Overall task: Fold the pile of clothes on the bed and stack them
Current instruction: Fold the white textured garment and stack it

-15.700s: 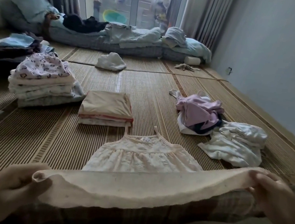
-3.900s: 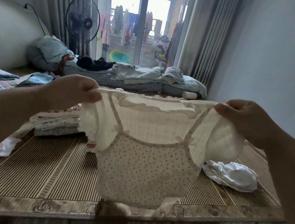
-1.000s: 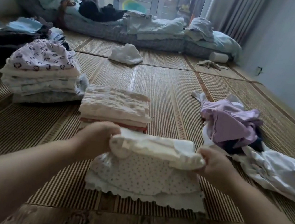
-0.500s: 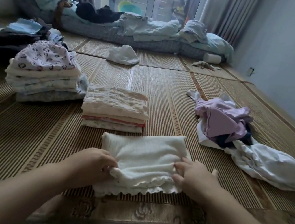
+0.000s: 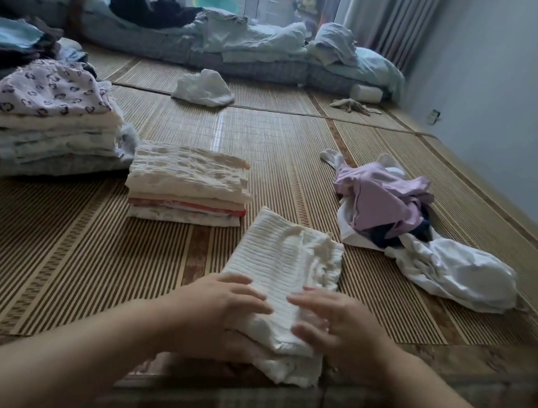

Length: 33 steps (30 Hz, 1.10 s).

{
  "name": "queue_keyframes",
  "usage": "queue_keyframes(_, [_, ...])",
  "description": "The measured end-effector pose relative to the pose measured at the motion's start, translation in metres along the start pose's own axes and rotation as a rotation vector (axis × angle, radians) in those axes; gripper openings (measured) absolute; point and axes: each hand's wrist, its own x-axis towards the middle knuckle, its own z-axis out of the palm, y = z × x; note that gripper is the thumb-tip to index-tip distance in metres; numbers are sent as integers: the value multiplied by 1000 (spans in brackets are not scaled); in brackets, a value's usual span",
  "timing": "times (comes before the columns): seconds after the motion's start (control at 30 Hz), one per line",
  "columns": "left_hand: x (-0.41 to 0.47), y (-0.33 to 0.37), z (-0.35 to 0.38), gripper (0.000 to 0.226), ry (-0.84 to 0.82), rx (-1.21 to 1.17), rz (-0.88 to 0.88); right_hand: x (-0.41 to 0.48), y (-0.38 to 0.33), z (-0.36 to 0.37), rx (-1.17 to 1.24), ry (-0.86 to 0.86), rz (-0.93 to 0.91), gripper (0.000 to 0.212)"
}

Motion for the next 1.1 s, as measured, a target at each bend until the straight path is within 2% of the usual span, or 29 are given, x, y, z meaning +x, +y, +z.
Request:
queue_keyframes(0.07, [-18, -24, 3, 86, -140, 1, -28, -22, 2, 10, -113, -208, 6, 79])
queue_keyframes(0.13, [-31, -33, 11, 86, -166, 44, -17, -31, 5, 21, -270, -267, -6, 85])
queue_keyframes(0.2, [-36, -32, 17, 76, -136, 77, -18, -31, 2, 28, -343, -230, -21, 76])
queue_keyframes(0.33, [-35, -23, 18, 58, -66, 198, -26, -32, 0, 28, -261, -144, -69, 51])
queue_keyframes(0.43, [-37, -15, 13, 50, -29, 246, -42, -35, 4, 26, -139, -64, -104, 26])
queue_keyframes(0.5, [-42, -11, 9, 33, 46, 211, -17, -35, 3, 20, 1, -45, -31, 15])
queue_keyframes(0.6, [-51, -2, -2, 13, 151, -245, -66, -32, -2, 5, 370, -52, 109, 17])
queue_keyframes(0.7, [-46, 3, -14, 17, 157, -788, -145, -22, -11, -14, 754, 20, 158, 23])
queue_keyframes(0.77, [-33, 1, -24, 29, 205, -1034, -181, -6, -17, -22, 873, 111, 194, 28])
queue_keyframes(0.83, [-9, -4, -34, 30, 339, -1148, -336, 15, -18, -25, 861, 222, 284, 32])
queue_keyframes(0.9, [16, -13, -39, 28, 466, -1139, -502, 39, -12, -26, 876, 343, 399, 27])
queue_keyframes(0.97, [37, -25, -38, 25, 492, -1042, -612, 60, 2, -25, 745, 447, 532, 27])
queue_keyframes(1.03, [49, -36, -32, 34, 415, -860, -668, 72, 16, -21, 536, 416, 625, 41])
queue_keyframes(1.1, [52, -39, -23, 53, 358, -667, -752, 75, 22, -14, 396, 308, 624, 60])
